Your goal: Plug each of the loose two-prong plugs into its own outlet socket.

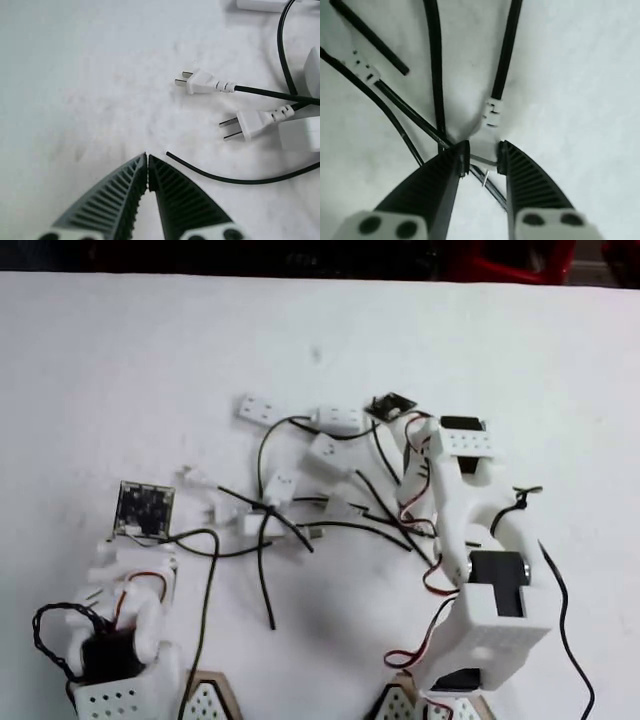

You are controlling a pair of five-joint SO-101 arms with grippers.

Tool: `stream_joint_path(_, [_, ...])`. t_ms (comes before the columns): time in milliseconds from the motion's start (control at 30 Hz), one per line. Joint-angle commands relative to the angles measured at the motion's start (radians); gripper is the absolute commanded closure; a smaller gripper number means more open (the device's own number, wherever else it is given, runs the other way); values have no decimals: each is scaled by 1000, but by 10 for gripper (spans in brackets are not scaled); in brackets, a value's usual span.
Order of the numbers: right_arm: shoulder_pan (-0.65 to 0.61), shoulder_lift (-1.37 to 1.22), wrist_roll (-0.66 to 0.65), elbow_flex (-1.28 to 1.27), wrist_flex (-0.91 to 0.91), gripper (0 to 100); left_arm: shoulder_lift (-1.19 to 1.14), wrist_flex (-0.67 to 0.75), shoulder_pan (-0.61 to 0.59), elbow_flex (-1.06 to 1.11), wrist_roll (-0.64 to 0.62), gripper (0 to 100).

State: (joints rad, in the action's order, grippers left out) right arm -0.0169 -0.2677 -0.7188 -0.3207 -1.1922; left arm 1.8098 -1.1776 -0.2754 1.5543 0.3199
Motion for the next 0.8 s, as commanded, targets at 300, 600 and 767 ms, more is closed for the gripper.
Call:
stream_joint_path(300, [-42,-4,6,18,-41,920,12,20,-5,-8,9,972])
stream_joint_path(600, [-163,5,8,25,-113,981,12,20,-7,-8,9,972])
stream_joint_path(767, [-220,5,41,25,-124,981,12,20,-7,-8,9,972])
